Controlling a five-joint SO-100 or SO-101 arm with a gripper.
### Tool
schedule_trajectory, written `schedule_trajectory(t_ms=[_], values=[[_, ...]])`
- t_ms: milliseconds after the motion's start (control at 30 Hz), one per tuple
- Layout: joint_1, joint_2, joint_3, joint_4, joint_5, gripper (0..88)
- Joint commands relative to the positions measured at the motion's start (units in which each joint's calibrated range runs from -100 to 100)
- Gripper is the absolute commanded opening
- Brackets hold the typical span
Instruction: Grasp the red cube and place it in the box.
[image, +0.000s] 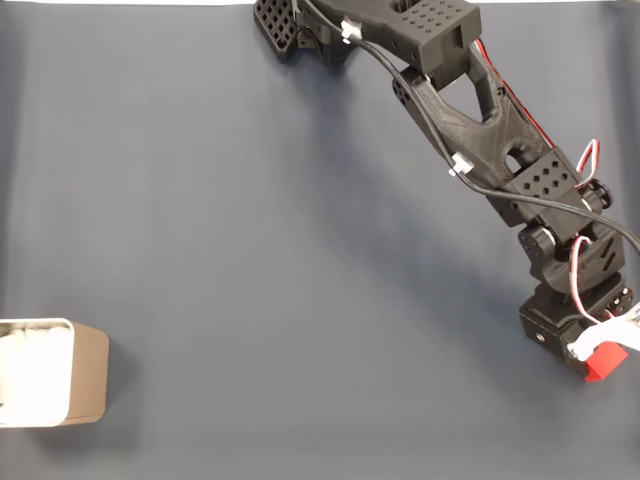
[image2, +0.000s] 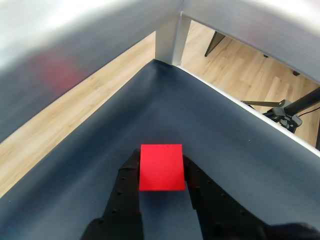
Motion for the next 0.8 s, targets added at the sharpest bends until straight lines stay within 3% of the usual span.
schedule_trajectory(t_ms=[0,767], values=[[-0.4,-6.1,0.7,-0.8,0.2,2.3],[3.4,-21.7,13.5,-0.5,0.0,1.9]])
